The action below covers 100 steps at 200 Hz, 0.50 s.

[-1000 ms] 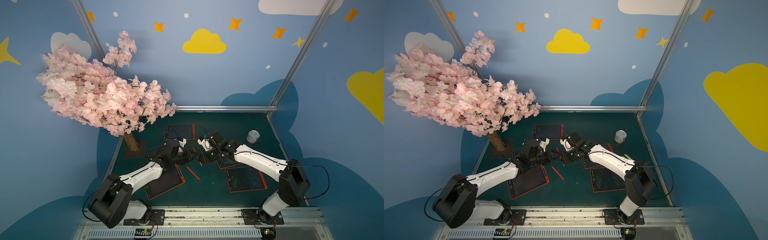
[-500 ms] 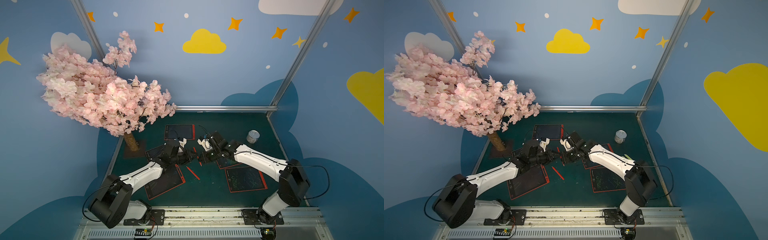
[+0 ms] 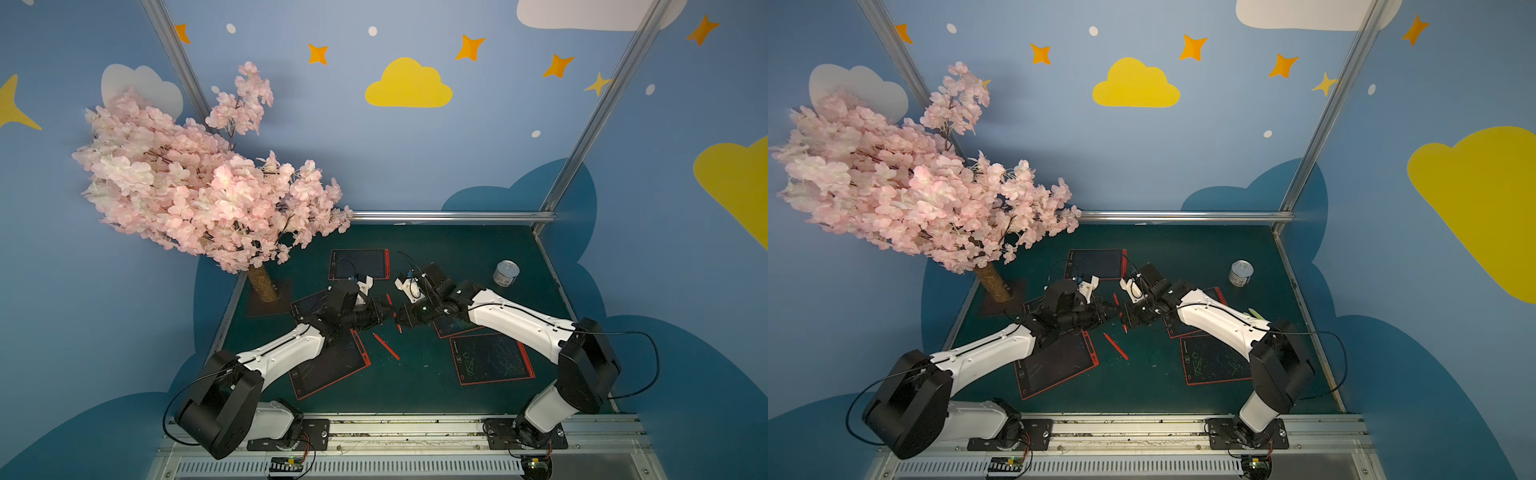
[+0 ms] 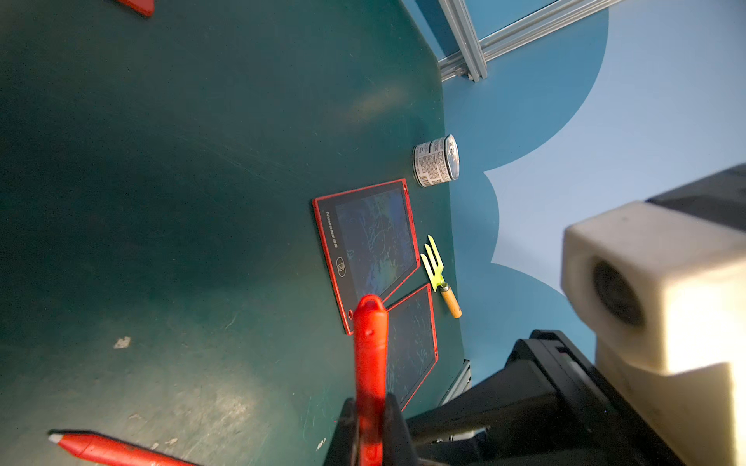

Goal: Place the stylus back onto the writing tablet
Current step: Place the stylus on the writing tablet.

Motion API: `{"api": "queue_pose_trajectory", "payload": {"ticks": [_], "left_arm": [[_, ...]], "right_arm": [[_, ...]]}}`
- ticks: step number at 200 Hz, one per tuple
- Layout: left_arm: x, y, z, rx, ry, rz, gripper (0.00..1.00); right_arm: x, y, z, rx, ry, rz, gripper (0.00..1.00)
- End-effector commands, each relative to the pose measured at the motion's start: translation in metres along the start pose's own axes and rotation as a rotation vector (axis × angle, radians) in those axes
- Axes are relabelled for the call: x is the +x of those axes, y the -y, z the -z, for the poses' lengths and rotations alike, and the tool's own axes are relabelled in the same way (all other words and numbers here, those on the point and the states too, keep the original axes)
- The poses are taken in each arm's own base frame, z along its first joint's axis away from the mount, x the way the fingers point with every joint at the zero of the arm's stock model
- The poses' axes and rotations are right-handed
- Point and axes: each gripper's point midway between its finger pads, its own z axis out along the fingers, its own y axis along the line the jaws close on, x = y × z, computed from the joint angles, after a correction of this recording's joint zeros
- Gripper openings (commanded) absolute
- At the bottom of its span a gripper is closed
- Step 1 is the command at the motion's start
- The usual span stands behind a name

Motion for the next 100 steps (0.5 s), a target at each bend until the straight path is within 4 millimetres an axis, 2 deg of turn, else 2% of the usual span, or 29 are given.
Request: {"api": "queue_pose_trajectory", "payload": {"ticks": [1,25,81,100], "left_arm": [[-0.0017,0.0085,0.0033,0.019,0.005,-0.018,0.04],[-0.0030,0.0106,0.0029,0.027,0.006,-0.012,0.04],[-0.0036,0.0114,0.0036,0.026,0.007,-0.008,0.04],[-0.0041,0.0131,0.0041,0.032,0.008,-0.006,0.05]], "right_arm": [[0.0002,-0.0045,0.0035,-0.026,0.011,0.008,0.19],[-0.0007,-0.0048,0.0001,-0.034,0.008,0.005,0.19],[0.0000,-0.0038,-0.0014,-0.032,0.005,0.003,0.06],[0.0013,-0.0033,-0.0026,-0.032,0.002,0.001,0.04]]}}
